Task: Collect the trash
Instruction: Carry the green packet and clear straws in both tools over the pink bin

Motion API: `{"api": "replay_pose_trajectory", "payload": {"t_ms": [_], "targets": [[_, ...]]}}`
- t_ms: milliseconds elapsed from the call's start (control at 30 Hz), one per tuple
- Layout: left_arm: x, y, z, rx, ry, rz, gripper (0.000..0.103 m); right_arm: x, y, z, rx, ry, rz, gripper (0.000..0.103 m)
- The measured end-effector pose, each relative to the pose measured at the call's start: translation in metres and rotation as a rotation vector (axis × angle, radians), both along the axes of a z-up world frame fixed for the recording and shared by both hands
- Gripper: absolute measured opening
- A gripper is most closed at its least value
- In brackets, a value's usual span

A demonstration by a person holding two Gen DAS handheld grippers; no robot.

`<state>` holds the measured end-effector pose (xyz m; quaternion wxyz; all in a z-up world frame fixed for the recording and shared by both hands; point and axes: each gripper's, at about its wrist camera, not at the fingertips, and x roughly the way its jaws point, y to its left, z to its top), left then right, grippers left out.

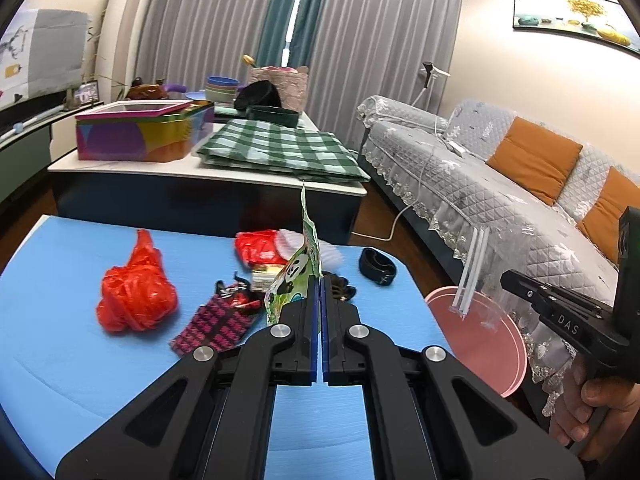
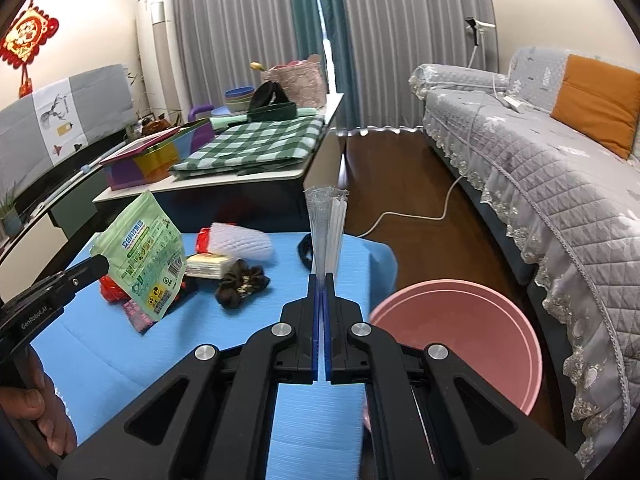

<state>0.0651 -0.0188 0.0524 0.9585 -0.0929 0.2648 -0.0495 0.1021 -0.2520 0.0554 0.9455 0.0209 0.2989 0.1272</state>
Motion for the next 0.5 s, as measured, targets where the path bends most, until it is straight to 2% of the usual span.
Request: {"api": "replay_pose_trajectory", "payload": {"t_ms": [500], "targets": [[0.012,-0.044,-0.005,0.018,0.010,-0.067,0.001,-0.003,-0.042,0.004,0.007,-0.007,-0.069,0.002]]}}
